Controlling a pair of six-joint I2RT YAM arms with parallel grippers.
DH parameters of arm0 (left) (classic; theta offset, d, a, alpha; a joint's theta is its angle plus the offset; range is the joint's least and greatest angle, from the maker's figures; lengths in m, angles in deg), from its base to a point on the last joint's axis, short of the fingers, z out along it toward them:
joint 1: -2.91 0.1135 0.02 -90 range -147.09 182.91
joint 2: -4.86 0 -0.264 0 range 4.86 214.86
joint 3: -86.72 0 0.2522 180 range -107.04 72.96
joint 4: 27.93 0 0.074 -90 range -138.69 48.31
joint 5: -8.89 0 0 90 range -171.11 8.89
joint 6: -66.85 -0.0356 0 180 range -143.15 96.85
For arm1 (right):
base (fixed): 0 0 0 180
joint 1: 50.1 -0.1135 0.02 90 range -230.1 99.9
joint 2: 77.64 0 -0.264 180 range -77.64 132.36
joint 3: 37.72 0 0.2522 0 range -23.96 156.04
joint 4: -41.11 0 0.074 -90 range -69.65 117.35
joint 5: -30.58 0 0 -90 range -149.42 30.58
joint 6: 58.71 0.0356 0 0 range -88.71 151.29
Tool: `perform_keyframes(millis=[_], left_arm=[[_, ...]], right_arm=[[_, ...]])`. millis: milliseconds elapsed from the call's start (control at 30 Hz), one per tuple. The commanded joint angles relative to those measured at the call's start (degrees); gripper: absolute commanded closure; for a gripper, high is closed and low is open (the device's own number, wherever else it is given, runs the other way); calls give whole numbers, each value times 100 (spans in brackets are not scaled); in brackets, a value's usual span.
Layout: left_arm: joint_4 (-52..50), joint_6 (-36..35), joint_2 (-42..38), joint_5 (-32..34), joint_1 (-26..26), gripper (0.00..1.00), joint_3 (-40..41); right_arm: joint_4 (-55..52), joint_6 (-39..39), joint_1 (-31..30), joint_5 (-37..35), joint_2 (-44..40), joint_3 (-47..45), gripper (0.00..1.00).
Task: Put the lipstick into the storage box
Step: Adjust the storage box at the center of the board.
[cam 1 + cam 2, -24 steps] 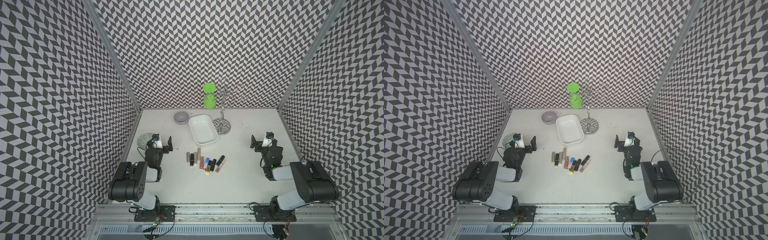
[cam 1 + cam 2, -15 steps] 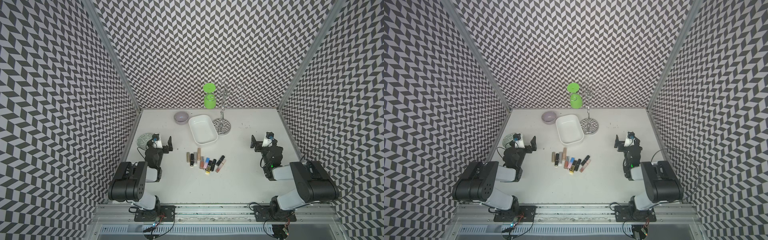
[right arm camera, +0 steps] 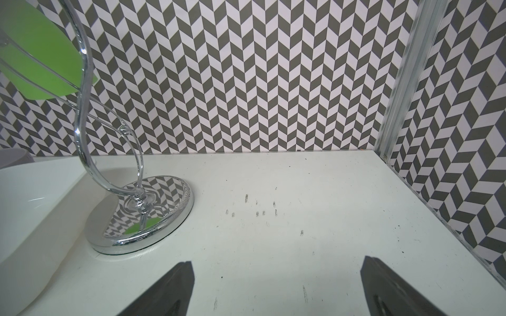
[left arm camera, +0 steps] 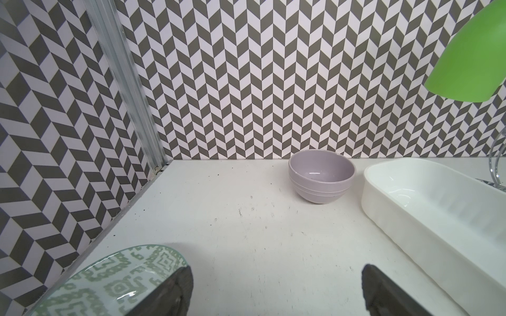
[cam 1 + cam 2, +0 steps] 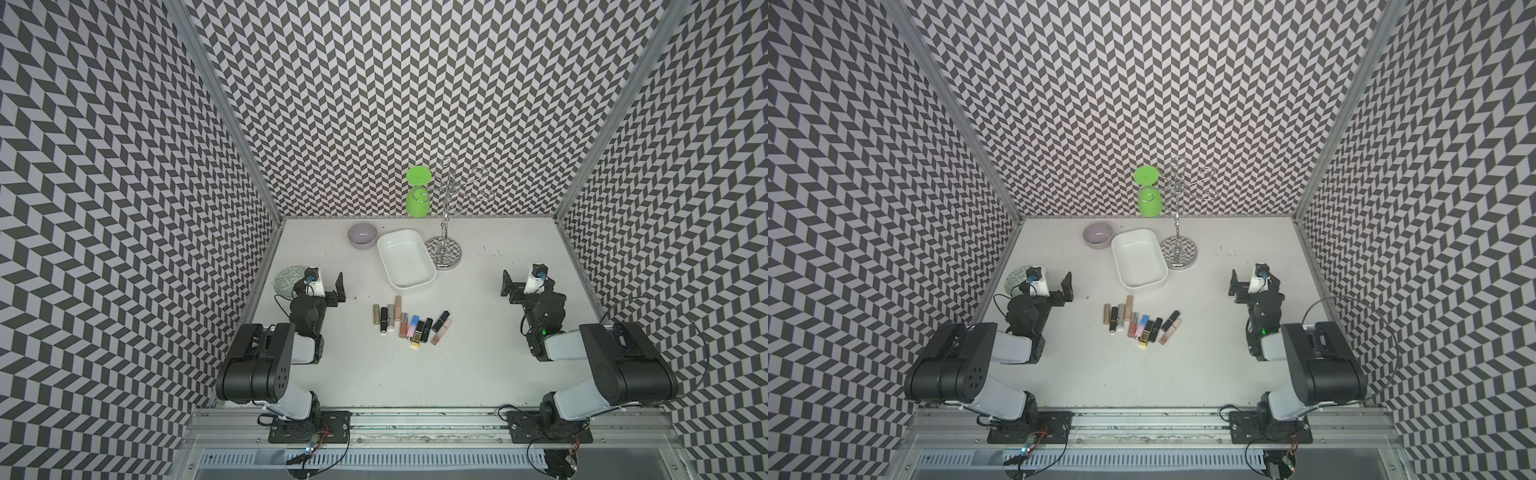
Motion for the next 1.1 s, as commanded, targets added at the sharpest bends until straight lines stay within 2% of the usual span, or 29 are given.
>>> perform_keyframes(millis=[0,633,900,1067], left_arm=[[60,-42,49,-36,6,1,-75],[396,-16,155,-149,69,1,-5],[228,84,17,-190,151,1,-40],[-190,115,-235,-393,221,1,-180]], right_arm=[[367,53,2,2,35,-8,0],[194,18,41,134,13,58,0],[173,25,41,115,-46,64,0],[-564,88,38,-112,-289,442,1]])
